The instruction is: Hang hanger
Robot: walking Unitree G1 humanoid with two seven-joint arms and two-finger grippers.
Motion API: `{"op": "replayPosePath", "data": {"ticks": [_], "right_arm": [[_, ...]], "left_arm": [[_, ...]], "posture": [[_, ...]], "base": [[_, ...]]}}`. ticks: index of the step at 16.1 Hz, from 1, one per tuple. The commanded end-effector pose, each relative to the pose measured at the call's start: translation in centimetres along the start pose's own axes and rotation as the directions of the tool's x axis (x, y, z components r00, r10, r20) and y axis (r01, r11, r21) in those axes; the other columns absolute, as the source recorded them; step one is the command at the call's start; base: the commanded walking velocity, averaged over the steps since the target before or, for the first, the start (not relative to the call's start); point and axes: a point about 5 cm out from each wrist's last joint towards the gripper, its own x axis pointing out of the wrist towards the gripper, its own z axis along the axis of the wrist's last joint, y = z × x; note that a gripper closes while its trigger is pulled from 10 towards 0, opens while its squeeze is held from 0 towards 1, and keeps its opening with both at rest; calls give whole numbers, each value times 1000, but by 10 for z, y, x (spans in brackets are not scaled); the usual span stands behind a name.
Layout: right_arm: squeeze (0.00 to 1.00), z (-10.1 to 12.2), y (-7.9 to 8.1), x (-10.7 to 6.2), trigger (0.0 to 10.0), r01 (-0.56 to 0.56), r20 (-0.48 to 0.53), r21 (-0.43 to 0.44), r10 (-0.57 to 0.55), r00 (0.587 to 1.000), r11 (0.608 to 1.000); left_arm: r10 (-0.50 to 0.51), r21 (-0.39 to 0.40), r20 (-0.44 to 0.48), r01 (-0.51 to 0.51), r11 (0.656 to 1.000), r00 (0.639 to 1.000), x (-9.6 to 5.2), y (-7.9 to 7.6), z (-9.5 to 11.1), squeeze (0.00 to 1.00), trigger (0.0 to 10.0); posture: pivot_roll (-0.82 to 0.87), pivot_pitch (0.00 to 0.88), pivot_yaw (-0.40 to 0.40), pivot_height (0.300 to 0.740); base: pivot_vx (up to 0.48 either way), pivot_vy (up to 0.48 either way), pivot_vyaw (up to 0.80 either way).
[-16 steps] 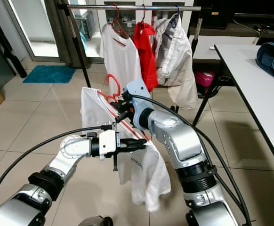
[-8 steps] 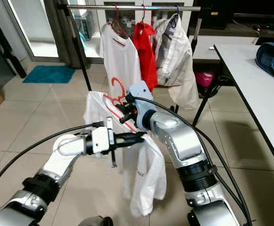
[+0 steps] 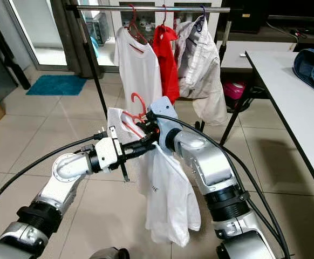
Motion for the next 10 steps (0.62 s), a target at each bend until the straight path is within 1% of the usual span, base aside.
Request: {"op": "replayPosePath", "data": {"ticks": [1, 2, 3, 4, 5, 7, 8, 9, 10], "right_arm": [[0, 2, 2, 1, 10000, -11, 14, -10, 11, 1000, 1000], [0, 1, 0, 0, 10000, -5, 16, -6, 5, 1000, 1000], [0, 0, -1, 0, 10000, 0, 15, -4, 0, 1000, 1000], [0, 0, -2, 0, 10000, 10, 18, 10, -10, 1000, 1000], [0, 0, -2, 0, 10000, 13, 18, 14, -13, 1000, 1000], [0, -8, -10, -2, 10000, 71, 3, 31, -71, 997, 997], [0, -10, -12, -3, 10000, 91, 3, 31, -91, 996, 995], [0, -14, -15, -5, 10000, 118, 7, 43, -119, 993, 992], [0, -19, -21, -9, 10000, 180, 31, 48, -182, 983, 983]], "left_arm": [[-33, -26, 2, 33, 999, 999, 1, -4, 1, 0, 10000], [-56, -66, -12, 55, 996, 998, -3, -6, -1, 1000, 10000], [-55, -82, -24, 53, 995, 998, -5, -6, -3, 1000, 10000], [-53, -108, -32, 49, 993, 998, -11, -3, -2, 1000, 10000], [-51, -118, -32, 47, 992, 998, -13, -2, -2, 1000, 10000], [-42, -169, -40, 34, 985, 998, -27, 2, 4, 1000, 10000], [-28, -175, -41, 20, 984, 999, -30, 3, 5, 1000, 10000], [25, -202, -35, -31, 979, 999, -36, 7, 9, 1000, 10000], [169, -253, -52, -177, 951, 984, -45, 15, 12, 1000, 10000]], "posture": [[-93, 0, 82, 740], [-93, 0, 84, 740], [-93, 0, 83, 740], [-91, 0, 83, 740], [-90, 0, 83, 740], [-80, 0, 81, 740], [-80, 0, 85, 740], [-83, 0, 101, 740], [-85, 0, 116, 740]], "base": [[0, 0, 0], [0, 0, 0], [0, 0, 0], [0, 0, 0], [0, 0, 0], [0, 0, 0], [0, 0, 0], [0, 0, 0], [0, 0, 0]]}}
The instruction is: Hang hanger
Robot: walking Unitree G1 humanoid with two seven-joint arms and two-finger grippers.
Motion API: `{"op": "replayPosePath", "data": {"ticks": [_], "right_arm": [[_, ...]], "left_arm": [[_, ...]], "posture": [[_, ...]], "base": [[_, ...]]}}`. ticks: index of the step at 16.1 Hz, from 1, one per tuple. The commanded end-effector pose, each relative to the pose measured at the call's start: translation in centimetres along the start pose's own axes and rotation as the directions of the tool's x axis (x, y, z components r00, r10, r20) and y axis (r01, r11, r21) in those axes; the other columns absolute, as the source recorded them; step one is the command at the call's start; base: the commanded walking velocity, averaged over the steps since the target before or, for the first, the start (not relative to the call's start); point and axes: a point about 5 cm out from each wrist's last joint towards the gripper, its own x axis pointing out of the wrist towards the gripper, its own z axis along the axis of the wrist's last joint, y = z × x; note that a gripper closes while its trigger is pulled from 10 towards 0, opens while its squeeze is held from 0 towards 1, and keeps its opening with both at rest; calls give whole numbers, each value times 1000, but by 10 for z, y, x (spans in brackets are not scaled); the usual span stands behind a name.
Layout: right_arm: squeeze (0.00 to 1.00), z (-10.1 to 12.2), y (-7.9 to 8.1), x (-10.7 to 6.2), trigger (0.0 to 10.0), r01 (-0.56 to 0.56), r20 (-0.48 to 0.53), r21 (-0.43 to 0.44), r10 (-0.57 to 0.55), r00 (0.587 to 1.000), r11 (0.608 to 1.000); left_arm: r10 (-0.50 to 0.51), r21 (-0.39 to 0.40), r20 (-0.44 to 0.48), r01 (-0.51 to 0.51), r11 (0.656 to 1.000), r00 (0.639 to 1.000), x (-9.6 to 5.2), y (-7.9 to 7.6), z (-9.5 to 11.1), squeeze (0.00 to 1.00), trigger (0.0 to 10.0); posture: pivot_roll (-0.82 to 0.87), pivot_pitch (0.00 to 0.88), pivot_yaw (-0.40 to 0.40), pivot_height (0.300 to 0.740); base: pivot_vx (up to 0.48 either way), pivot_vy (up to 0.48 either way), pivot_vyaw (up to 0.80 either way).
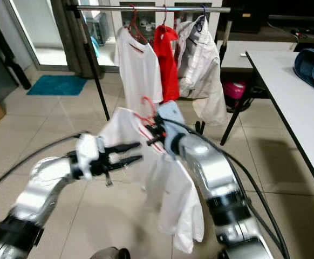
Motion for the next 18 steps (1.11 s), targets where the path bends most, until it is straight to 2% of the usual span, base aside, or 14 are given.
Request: {"op": "replayPosePath", "data": {"ticks": [1, 2, 3, 4, 5, 6, 8, 9, 10, 11, 12, 15, 17, 18], "right_arm": [[0, 3, -9, -4, 10000, 78, 60, 13, -79, 995, 997], [0, -6, -21, -15, 10000, 194, 92, 101, -204, 975, 976], [0, -11, -29, -22, 10000, 266, 93, 122, -278, 956, 956], [0, -16, -36, -27, 10000, 321, 81, 131, -332, 940, 938], [0, -20, -38, -30, 10000, 310, 86, 190, -330, 940, 932], [0, -24, -41, -36, 10000, 345, 100, 202, -370, 924, 917], [0, -31, -36, -39, 10000, 324, 99, 176, -344, 934, 929], [0, -35, -28, -38, 10000, 317, 115, 128, -331, 937, 940], [0, -34, -20, -37, 10000, 273, 140, 167, -297, 945, 947], [0, -33, -16, -35, 10000, 254, 160, 198, -287, 944, 947], [0, -32, -13, -34, 10000, 242, 171, 209, -279, 945, 948], [0, -29, -11, -32, 10000, 234, 184, 221, -276, 943, 947], [0, -30, -8, -33, 10000, 227, 188, 208, -267, 945, 951], [0, -34, -12, -35, 10000, 251, 185, 263, -304, 934, 931]], "left_arm": [[143, -56, 7, -143, 988, 990, -10, 12, 5, 1000, 10000], [354, -156, -35, -355, 922, 935, -30, 22, 4, 122, 10000], [453, -174, -38, -452, 875, 891, -42, 25, 4, 0, 10000], [510, -165, -57, -512, 843, 858, -49, 27, 3, 0, 10000], [558, -131, -88, -565, 815, 825, -56, 28, 0, 0, 10000], [606, -76, -150, -620, 781, 781, -66, 27, -5, 0, 10000], [669, -101, -181, -690, 716, 721, -73, 25, -6, 0, 10000], [713, -69, -240, -744, 665, 659, -78, 22, -7, 0, 10000], [710, -64, -242, -741, 669, 662, -78, 17, -7, 0, 10000], [718, -61, -254, -751, 657, 649, -78, 15, -8, 0, 10000], [720, -91, -251, -756, 648, 647, -74, 15, -7, 0, 10000], [710, -96, -246, -745, 660, 660, -65, 18, -3, 0, 10000], [711, -95, -261, -750, 654, 653, -64, 15, -3, 0, 10000], [698, -83, -283, -742, 665, 658, -62, 13, -6, 0, 10000]], "posture": [[-88, 0, 116, 740], [-83, 0, 101, 740], [-83, 0, 101, 740], [-50, 0, 84, 740], [-33, 0, 69, 740], [-22, 0, 56, 740], [-2, 0, 18, 740], [4, 0, 4, 740], [8, 0, 5, 740], [11, 0, 12, 740], [11, 0, 21, 740], [2, 0, 20, 740], [-3, 0, 37, 740], [-5, 0, 43, 740]], "base": [[0, 0, 0], [0, 0, 0], [0, 0, 0], [0, 0, 0], [0, 0, 0], [0, 0, 0], [0, 0, 0], [0, 0, 0], [0, 0, 0], [0, 0, 800], [285, 0, 800], [308, 0, 800], [313, 0, 397], [322, 0, 0]]}}
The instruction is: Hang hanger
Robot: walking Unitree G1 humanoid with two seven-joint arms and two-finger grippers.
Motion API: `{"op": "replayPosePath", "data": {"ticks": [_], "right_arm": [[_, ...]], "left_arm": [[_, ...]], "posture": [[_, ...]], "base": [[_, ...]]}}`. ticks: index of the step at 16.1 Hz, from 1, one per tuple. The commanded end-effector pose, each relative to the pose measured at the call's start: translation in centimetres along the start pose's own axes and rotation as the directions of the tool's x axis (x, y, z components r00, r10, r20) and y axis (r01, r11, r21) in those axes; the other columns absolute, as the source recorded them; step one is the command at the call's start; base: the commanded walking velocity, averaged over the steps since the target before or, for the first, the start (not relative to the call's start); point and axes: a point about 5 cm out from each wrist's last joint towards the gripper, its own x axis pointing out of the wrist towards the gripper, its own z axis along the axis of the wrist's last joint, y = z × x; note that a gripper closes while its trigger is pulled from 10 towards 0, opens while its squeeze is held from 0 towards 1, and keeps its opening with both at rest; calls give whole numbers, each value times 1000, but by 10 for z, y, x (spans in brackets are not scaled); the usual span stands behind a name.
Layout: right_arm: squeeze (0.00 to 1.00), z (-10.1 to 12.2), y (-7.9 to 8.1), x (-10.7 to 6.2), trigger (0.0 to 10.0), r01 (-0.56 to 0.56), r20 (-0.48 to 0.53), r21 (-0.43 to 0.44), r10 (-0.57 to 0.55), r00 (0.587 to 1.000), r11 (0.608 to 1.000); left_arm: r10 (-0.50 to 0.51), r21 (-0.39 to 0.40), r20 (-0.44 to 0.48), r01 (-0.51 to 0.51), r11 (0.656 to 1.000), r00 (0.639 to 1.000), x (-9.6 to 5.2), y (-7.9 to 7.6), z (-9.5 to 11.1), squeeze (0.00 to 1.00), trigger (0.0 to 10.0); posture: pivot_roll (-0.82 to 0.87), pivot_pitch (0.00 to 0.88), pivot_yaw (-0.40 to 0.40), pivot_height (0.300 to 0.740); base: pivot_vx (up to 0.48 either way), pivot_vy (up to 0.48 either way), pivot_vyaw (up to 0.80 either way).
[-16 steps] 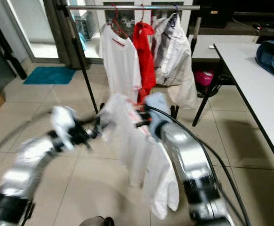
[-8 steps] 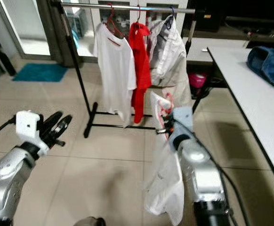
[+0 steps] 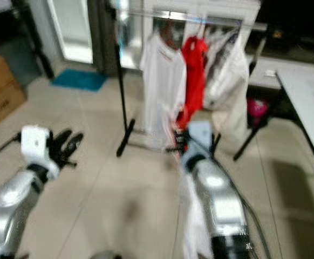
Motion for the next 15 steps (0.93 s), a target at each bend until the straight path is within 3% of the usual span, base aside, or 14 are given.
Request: {"op": "replayPosePath", "data": {"ticks": [1, 4, 6, 8, 10, 15], "right_arm": [[0, 6, -14, -6, 10000, 61, 42, 22, -62, 997, 998], [0, 10, -16, -7, 10000, 80, 56, 56, -83, 995, 995], [0, 13, -12, -9, 10000, 33, 68, 29, -35, 997, 999], [0, 11, -12, -10, 10000, 43, 72, -35, -41, 997, 998], [0, 11, -11, -9, 10000, 44, 65, -32, -42, 997, 999], [0, 17, -7, -6, 10000, 17, 80, -38, -14, 997, 999]], "left_arm": [[-31, 10, -2, 31, 999, 1000, 3, -9, 2, 0, 10000], [-31, -23, 4, 31, 999, 1000, 8, -8, 7, 0, 10000], [-18, -38, 2, 18, 999, 1000, 6, -7, 6, 0, 10000], [-50, -3, -14, 50, 999, 999, 6, -13, 3, 0, 10000], [-41, 33, -9, 41, 999, 999, 8, -11, 5, 0, 10000], [-45, 25, 12, 45, 999, 999, 6, -11, 9, 0, 10000]], "posture": [[-5, 0, 48, 740], [-13, 0, 39, 740], [-13, 0, 52, 740], [-8, 0, 57, 740], [-5, 0, 41, 740], [-5, 0, 39, 740]], "base": [[322, 0, 0], [345, 0, 0], [352, 0, 0], [352, 0, 0], [349, 0, 0], [324, 0, 0]]}}
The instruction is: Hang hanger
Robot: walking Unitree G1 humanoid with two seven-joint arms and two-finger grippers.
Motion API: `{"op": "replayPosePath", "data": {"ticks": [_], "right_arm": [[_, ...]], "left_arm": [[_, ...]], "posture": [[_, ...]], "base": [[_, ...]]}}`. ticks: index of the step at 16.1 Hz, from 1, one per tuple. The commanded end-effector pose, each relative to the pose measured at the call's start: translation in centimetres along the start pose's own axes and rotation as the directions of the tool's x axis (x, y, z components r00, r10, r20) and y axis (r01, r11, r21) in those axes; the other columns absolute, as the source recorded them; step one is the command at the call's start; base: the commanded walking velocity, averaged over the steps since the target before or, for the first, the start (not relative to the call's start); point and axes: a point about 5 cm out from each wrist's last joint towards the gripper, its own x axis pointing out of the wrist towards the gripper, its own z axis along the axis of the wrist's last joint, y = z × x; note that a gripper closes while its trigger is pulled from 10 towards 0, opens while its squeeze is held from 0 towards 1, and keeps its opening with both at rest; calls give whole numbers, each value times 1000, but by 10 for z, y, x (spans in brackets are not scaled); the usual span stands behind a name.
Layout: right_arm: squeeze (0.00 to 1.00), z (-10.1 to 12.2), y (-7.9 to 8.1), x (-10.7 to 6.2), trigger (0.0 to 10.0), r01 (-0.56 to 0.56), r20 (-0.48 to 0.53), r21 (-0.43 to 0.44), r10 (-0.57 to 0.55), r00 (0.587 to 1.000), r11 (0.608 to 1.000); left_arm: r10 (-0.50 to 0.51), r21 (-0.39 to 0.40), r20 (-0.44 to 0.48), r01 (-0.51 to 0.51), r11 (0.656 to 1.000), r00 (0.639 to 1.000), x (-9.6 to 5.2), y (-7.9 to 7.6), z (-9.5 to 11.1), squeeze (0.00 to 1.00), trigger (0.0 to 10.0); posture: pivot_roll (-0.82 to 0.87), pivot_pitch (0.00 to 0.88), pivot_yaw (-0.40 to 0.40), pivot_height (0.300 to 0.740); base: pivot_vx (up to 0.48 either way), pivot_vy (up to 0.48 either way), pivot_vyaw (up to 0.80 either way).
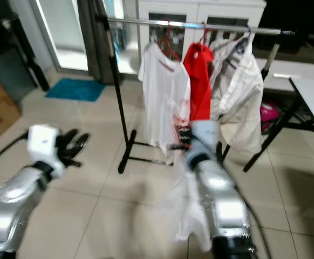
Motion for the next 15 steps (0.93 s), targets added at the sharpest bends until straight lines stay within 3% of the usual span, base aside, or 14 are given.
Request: {"op": "replayPosePath", "data": {"ticks": [1, 4, 9, 12, 15], "right_arm": [[0, 10, -7, 0, 10000, 19, 34, -18, -18, 999, 1000], [0, 13, -5, 3, 10000, -5, 31, -44, 6, 1000, 999], [0, 15, -9, 5, 10000, 46, 30, -39, -45, 999, 998], [0, 13, -11, 5, 10000, 53, 17, -87, -52, 998, 995], [0, 15, -14, 6, 10000, 88, 23, -48, -87, 996, 995]], "left_arm": [[-24, 3, 23, 23, 1000, 999, 3, -6, 5, 0, 10000], [-21, -1, 25, 21, 1000, 999, 5, -7, 6, 0, 10000], [-16, -6, 37, 16, 1000, 999, 5, -6, 9, 0, 10000], [-10, 11, 33, 10, 1000, 999, 4, -5, 7, 0, 10000], [-14, 14, 46, 13, 1000, 999, 8, -1, 13, 0, 10000]], "posture": [[-5, 0, 20, 740], [-10, 0, 31, 740], [-8, 0, 14, 740], [-10, 0, 26, 740], [-19, 0, 19, 740]], "base": [[326, 0, 0], [333, 0, 0], [340, 0, 0], [337, 0, 0], [341, 0, 0]]}}
